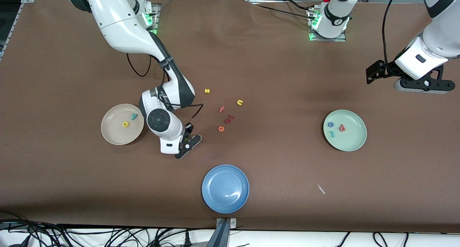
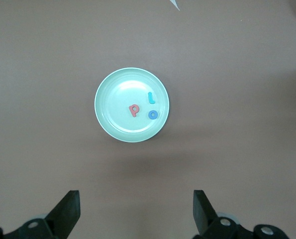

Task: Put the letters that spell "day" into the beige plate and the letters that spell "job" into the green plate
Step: 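Carry the green p onto the white plate and open the right gripper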

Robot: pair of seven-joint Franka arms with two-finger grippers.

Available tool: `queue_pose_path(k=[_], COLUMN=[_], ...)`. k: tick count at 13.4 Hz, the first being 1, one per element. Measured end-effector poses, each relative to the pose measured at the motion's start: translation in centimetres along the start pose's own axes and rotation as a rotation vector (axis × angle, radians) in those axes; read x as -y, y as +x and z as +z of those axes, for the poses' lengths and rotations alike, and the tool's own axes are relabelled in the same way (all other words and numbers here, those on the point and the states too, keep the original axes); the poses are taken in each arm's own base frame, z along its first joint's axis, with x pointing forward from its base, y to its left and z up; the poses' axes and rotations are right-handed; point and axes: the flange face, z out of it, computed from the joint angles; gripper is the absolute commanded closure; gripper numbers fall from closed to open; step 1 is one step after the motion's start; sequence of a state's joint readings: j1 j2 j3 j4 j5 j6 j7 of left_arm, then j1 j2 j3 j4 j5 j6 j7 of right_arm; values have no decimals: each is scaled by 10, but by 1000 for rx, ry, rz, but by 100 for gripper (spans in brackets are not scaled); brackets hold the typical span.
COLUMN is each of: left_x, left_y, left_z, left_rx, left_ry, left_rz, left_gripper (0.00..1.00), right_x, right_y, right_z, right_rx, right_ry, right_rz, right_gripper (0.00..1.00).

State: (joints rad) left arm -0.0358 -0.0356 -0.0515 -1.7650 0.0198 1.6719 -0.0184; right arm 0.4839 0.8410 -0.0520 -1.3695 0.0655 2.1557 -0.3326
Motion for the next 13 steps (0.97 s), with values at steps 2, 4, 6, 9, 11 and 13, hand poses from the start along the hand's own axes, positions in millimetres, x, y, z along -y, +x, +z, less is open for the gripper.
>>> queue_pose_path(k=[2,4,6,9,11,13], left_x=[-2,0,2,2,2,1], left_y=[0,1,1,1,1,1], left_z=[1,1,1,1,1,1], left_rx=[1,2,2,2,2,2], left_ry=[0,0,0,-1,0,0], left_rz=[4,0,-3,-3,-3,-2], left_gripper=[0,0,0,0,0,0], right_x=[-27,-74,-123,-169,-176,-177], right_y=[-12,-40,-75,-128,-151,-162], right_z=[-18,-32,-40,-36,-30,-27], right_rx=[36,105,145,186,209,224], right_ry=[-6,4,27,51,58,65], right_rz=[16,13,60,143,173,186], right_gripper=[87,86,86,45,0,0])
